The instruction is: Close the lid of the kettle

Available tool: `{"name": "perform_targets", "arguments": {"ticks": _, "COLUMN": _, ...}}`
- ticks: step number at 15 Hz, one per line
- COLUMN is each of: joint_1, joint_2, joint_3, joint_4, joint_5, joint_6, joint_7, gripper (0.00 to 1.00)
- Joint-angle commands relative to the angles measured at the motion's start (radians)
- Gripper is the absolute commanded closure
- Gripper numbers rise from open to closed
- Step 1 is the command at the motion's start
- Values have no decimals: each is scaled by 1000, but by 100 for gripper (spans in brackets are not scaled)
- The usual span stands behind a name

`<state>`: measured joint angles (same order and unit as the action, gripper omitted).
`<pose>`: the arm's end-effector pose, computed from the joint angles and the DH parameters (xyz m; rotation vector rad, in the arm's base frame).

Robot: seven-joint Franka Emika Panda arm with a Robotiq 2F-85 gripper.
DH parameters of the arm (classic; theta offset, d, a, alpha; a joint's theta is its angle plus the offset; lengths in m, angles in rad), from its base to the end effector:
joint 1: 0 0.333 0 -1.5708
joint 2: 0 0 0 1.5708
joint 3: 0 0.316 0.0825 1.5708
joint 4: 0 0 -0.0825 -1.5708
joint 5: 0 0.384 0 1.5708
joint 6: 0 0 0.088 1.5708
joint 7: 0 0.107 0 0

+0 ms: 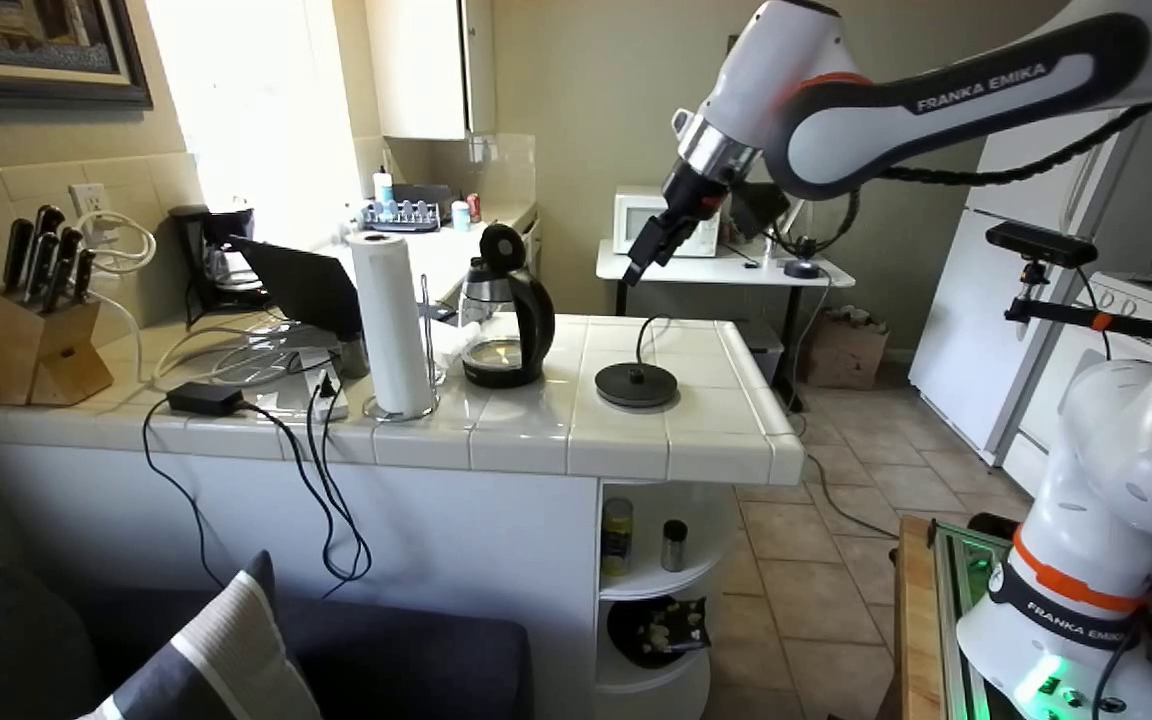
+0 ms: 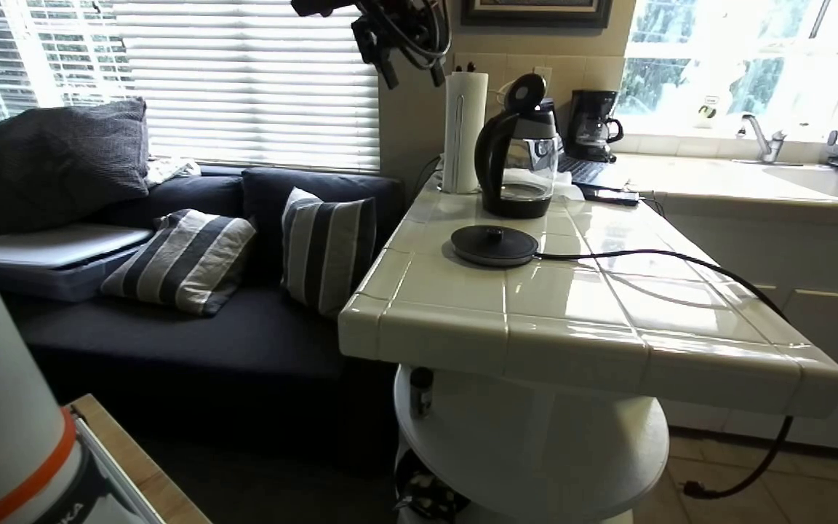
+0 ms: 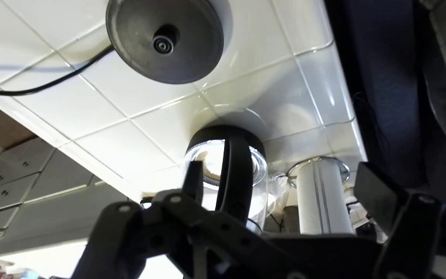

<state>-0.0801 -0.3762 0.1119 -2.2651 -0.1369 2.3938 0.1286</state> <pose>0.4801 0.0199 0.5633 2.9265 -0.0254 0.7652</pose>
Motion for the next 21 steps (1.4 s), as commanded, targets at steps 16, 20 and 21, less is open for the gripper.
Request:
{"name": "perform_targets", "arguments": {"ticks": 16, "joint_1": 51, "joint_2": 451, "joint_3": -65, "joint_4": 376, "joint_5": -111, "joint_6": 252, "joint_7": 129, "gripper": 0}}
{"name": "perform_targets", "arguments": {"ticks": 20, "joint_1": 45, "joint_2": 549, "joint_3": -113, "joint_4": 488, "joint_5": -377, "joint_6": 331, "joint_7": 483, "gripper": 0}}
{"name": "perform_targets", "arguments": {"ticks": 21, "joint_1": 58, "joint_2": 568, "joint_3": -140, "joint_4": 516, "joint_5": -440, "joint_6": 349, "joint_7": 558, "gripper": 0}}
